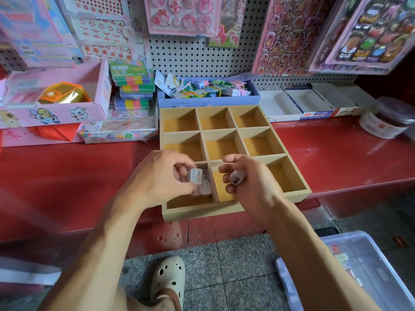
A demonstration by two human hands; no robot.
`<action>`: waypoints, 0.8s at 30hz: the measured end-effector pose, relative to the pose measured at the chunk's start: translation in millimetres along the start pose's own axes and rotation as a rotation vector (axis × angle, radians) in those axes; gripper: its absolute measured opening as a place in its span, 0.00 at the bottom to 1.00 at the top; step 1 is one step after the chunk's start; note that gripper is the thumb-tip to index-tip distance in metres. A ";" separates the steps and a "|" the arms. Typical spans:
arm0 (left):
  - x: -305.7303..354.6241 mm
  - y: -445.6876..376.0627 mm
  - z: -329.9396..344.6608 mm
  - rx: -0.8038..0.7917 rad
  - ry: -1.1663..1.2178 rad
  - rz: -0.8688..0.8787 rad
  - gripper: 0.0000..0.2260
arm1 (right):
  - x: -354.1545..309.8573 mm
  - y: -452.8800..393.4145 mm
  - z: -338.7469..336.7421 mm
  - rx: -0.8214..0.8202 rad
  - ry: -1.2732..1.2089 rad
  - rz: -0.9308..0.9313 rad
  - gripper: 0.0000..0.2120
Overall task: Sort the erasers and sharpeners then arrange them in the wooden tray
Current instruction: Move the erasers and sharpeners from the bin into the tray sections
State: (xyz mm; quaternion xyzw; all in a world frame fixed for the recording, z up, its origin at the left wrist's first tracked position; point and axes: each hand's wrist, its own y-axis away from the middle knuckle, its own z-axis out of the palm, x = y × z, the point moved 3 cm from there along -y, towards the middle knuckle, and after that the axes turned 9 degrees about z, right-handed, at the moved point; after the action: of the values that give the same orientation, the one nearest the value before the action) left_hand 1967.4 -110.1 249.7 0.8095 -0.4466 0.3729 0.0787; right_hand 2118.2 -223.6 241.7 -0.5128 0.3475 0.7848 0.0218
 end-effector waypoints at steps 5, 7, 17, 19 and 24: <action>-9.9 10.7 -3.1 -0.131 -0.200 -0.080 0.09 | 0.2 -3.0 -9.5 0.025 0.022 0.006 0.17; -7.6 10.1 0.6 -0.178 -0.289 -0.069 0.10 | 0.7 -2.6 -9.4 0.004 0.052 -0.008 0.15; -2.9 6.9 5.2 -0.189 -0.466 -0.043 0.16 | 0.4 1.3 -17.4 0.055 0.104 -0.072 0.05; -2.6 7.0 5.8 -0.194 -0.473 -0.049 0.15 | 1.2 -0.2 -19.9 0.089 0.108 -0.068 0.09; -3.2 4.3 11.9 -0.213 -0.525 -0.021 0.16 | 2.7 3.3 -16.0 0.051 0.151 -0.078 0.13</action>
State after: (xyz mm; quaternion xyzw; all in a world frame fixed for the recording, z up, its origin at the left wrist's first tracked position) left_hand 1969.4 -115.9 238.2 0.8701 -0.4801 0.1007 0.0487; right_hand 2128.3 -236.1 237.5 -0.5829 0.3480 0.7332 0.0392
